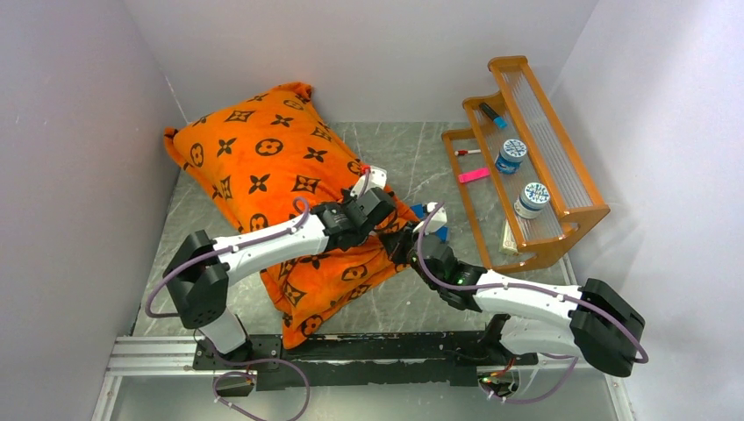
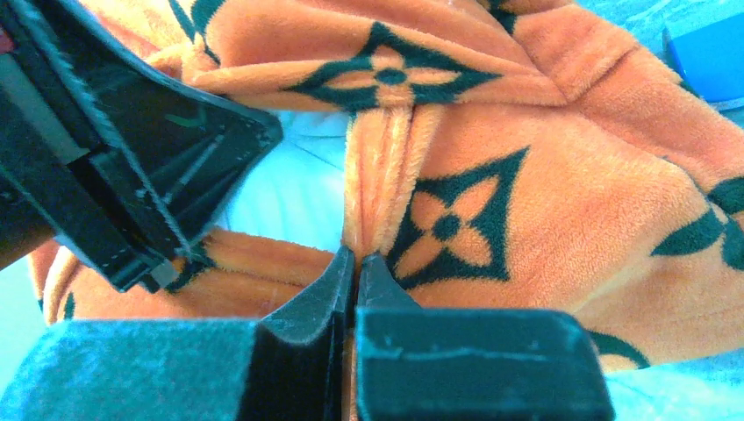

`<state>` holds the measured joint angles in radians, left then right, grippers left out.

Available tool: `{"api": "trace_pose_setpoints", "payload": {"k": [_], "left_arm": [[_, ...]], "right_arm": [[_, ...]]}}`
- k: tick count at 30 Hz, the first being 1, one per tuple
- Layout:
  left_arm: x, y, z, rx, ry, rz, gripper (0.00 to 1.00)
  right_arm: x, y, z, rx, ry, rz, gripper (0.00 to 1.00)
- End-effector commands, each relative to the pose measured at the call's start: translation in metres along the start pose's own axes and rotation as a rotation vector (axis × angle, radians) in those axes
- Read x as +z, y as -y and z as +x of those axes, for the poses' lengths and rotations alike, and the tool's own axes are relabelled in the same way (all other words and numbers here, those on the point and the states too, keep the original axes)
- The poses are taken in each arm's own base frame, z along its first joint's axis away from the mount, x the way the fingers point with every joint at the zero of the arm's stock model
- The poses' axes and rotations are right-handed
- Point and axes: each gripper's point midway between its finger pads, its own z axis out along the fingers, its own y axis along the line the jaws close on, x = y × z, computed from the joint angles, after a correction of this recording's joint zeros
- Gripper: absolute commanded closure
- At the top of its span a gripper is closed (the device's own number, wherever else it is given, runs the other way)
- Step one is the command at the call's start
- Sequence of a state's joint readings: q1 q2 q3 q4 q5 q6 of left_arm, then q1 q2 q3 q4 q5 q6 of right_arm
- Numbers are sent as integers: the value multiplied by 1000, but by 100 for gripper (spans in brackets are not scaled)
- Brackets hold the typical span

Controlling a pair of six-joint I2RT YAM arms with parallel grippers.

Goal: Remove the pillowcase from the pillow
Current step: Remove the pillow from the pillowcase.

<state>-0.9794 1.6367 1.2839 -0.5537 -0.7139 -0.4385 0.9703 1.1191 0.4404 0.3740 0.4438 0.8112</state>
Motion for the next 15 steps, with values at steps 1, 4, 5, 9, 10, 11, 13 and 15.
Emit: {"api": "trace_pose_setpoints", "payload": {"k": [1,4,5,9,10,11,13,15], "left_arm": [[2,-28,27,66,-67,-88,91],[-1,-40,25,59,-61,-108,95],[-1,-43,24,53,-58,-110,95],[-2,-59,20,16,-50,-111,95],[-2,-64,19,7,-48,-115,95],[-1,-70,17,-1,-47,-119,95],[-1,-79,14,-17,-48,-121,95],[-2,-88,9,-33,-41,-124,95]], "right_arm": [[-10,45,24,-97,-87,164,100],[-13,58,20,-107,-71,222,100],[-14,64,19,-108,-64,246,100],[-21,80,9,-115,-27,313,100],[-23,85,7,-116,-23,335,100],[-25,92,6,-122,-25,365,100],[-27,102,5,-128,-30,404,100],[-27,101,7,-136,-46,390,100]]}}
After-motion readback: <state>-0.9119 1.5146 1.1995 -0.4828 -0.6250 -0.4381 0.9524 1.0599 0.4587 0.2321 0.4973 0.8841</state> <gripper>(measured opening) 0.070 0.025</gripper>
